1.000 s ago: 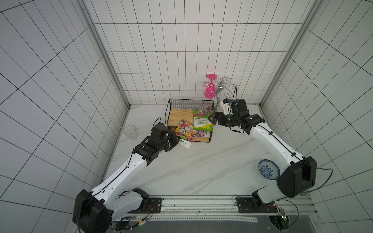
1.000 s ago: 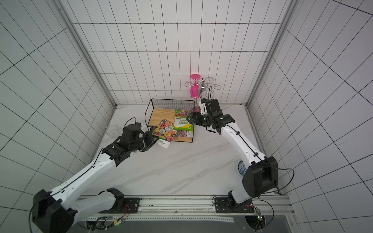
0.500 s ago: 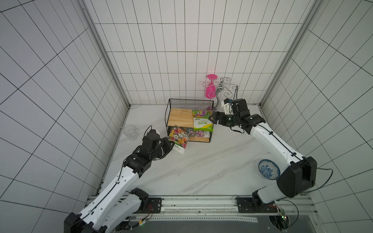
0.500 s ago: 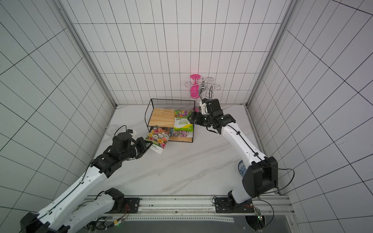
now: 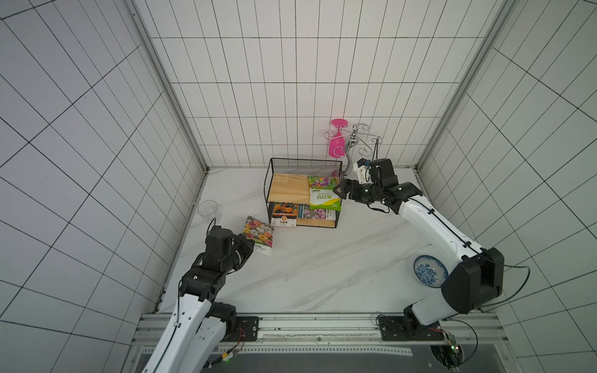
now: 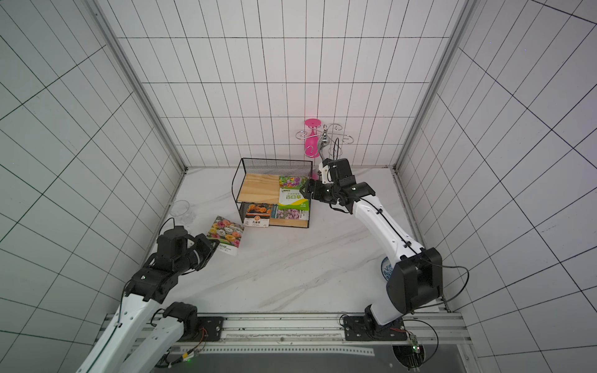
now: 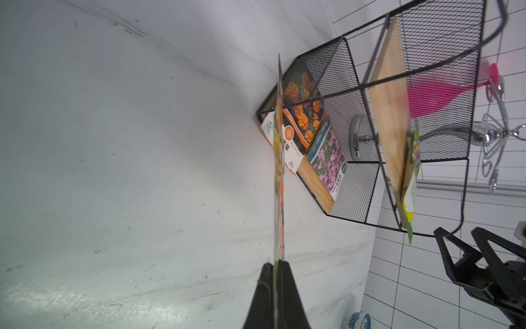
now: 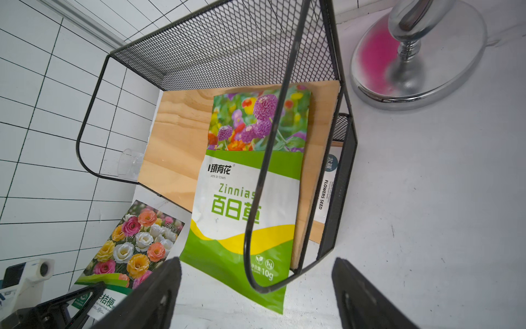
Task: Take the seed bag off the shelf
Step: Place the seed packet at the center of the board.
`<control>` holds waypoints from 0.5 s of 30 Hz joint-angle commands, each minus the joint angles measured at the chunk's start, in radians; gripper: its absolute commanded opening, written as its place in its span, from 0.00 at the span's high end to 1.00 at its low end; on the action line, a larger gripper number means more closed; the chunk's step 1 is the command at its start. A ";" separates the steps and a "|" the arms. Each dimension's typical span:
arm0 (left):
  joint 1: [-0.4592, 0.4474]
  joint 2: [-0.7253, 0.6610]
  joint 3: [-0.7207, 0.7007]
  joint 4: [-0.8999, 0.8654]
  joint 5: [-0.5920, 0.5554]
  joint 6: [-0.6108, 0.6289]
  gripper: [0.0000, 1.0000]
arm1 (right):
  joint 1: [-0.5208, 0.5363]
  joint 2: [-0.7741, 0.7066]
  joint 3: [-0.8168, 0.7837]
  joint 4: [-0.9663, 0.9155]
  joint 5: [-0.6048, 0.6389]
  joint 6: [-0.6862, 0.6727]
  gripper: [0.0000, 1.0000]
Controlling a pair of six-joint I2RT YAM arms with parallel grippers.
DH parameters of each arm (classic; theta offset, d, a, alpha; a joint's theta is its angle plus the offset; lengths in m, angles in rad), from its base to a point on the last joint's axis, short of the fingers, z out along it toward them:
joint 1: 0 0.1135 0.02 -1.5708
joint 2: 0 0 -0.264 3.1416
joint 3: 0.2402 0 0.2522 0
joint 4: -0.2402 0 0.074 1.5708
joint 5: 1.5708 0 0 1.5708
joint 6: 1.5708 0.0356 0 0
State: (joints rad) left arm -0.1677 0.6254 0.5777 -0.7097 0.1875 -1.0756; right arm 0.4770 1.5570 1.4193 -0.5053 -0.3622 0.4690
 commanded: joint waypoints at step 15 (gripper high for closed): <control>0.125 0.349 -0.013 0.285 -0.013 0.010 1.00 | -0.006 0.047 0.027 -0.001 -0.013 -0.009 0.13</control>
State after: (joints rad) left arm -0.0490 0.9379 0.5571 -0.5117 0.2092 -1.0481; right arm 0.4770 1.5833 1.4208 -0.5056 -0.3626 0.4709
